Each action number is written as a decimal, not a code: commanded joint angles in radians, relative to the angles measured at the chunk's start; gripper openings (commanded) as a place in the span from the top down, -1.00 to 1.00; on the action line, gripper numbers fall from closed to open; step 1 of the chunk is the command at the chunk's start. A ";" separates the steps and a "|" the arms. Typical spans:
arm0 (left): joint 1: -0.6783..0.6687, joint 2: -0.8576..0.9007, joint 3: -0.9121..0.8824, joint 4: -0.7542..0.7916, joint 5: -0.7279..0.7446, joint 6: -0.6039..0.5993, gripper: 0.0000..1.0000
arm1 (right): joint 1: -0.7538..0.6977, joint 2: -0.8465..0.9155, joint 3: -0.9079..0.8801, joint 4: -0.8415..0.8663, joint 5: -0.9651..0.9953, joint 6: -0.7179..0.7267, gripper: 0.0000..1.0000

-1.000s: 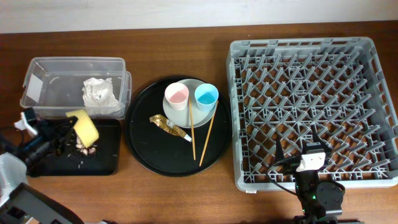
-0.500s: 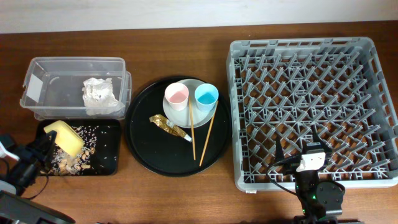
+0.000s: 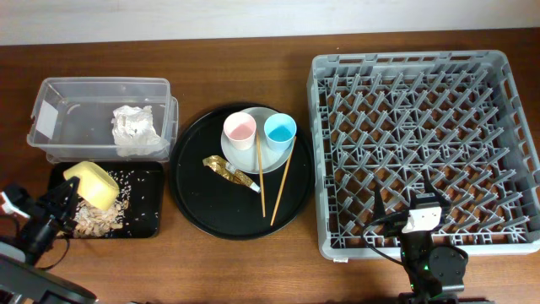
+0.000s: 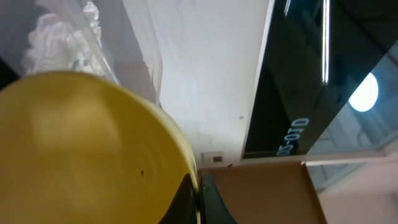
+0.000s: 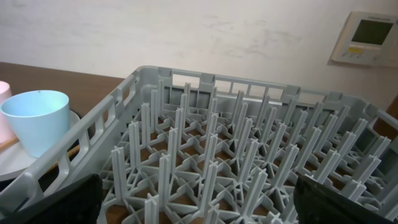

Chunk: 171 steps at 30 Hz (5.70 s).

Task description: Sort waste into correct bins and load items into the dishwasher rack

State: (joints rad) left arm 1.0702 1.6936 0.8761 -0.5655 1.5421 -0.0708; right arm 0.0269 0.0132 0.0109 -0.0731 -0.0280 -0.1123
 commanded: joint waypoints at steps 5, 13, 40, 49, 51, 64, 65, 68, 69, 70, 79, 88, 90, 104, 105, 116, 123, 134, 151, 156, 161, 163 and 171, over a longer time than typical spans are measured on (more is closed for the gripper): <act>-0.070 0.008 -0.002 0.017 0.032 0.009 0.98 | 0.005 -0.005 -0.005 -0.003 -0.010 -0.003 -0.96; -0.271 -0.229 -0.001 -0.164 -0.247 0.014 1.00 | 0.005 -0.005 -0.005 -0.003 -0.010 -0.003 -0.97; -1.460 -0.244 -0.001 -0.071 -1.634 -0.299 0.99 | 0.005 -0.005 -0.005 -0.003 -0.010 -0.003 -0.97; -1.460 -0.244 0.054 -0.052 -1.630 -0.300 0.17 | 0.005 -0.005 -0.005 -0.003 -0.010 -0.003 -0.96; -1.460 -0.245 0.096 -0.056 -1.573 -0.312 0.20 | 0.005 -0.005 -0.005 -0.003 -0.010 -0.003 -0.97; -1.589 -0.111 0.122 0.079 -1.511 -0.703 0.40 | 0.005 -0.005 -0.005 -0.003 -0.010 -0.003 -0.97; -1.597 -0.091 0.122 0.093 -1.512 -0.703 0.37 | 0.005 -0.005 -0.005 -0.003 -0.010 -0.003 -0.97; -1.597 -0.033 0.122 0.112 -1.512 -0.704 0.33 | 0.005 -0.005 -0.005 -0.003 -0.010 -0.003 -0.97; -1.595 -0.024 0.122 0.112 -1.512 -0.704 0.33 | 0.005 -0.005 -0.005 -0.003 -0.010 -0.003 -0.97; -1.593 -0.024 0.122 0.110 -1.512 -0.704 0.33 | 0.005 -0.005 -0.005 -0.003 -0.010 -0.003 -0.97; -1.591 -0.024 0.122 0.056 -1.614 -0.906 0.33 | 0.005 -0.005 -0.005 -0.003 -0.010 -0.003 -0.97; -1.611 0.007 0.119 0.050 -1.645 -0.973 0.29 | 0.005 -0.005 -0.005 -0.003 -0.010 -0.003 -0.97; -1.611 0.026 0.119 0.050 -1.644 -0.982 0.29 | 0.005 -0.005 -0.005 -0.003 -0.010 -0.003 -0.97; -1.609 -0.073 0.132 0.059 -1.711 -0.983 1.00 | 0.005 -0.005 -0.005 -0.003 -0.010 -0.003 -0.97; -1.606 -0.103 0.133 0.057 -1.724 -0.983 1.00 | 0.005 -0.005 -0.005 -0.003 -0.010 -0.003 -0.97; -1.194 -0.359 0.209 0.109 -1.625 -0.704 0.99 | 0.005 -0.005 -0.005 -0.003 -0.010 -0.003 -0.97; -0.896 -0.279 0.221 0.187 -1.527 -0.740 0.99 | 0.005 -0.005 -0.005 -0.003 -0.010 -0.003 -0.97; -0.858 -0.152 0.222 0.266 -1.531 -0.753 0.54 | 0.005 -0.005 -0.005 -0.003 -0.010 -0.003 -0.97; -0.858 -0.521 0.239 -0.012 -1.060 -0.488 -0.45 | 0.006 -0.005 -0.005 0.000 -0.050 0.129 -0.97; -0.858 -0.550 0.238 -0.013 -1.094 -0.488 -0.98 | 0.006 -0.001 0.112 -0.018 -0.119 0.370 -0.97; -0.858 -0.550 0.238 -0.013 -1.094 -0.488 -0.98 | 0.006 0.195 0.489 -0.323 -0.122 0.436 -0.97; -0.858 -0.550 0.238 -0.013 -1.094 -0.488 -0.98 | 0.006 0.355 0.643 -0.404 -0.161 0.436 -0.97; -0.858 -0.550 0.238 -0.013 -1.094 -0.488 -0.98 | 0.010 0.939 1.017 -0.500 -0.793 0.576 -0.80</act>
State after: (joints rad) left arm 0.2073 1.1492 1.1007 -0.5800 0.4526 -0.5823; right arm 0.0273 0.8555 1.0039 -0.5976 -0.4973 0.3695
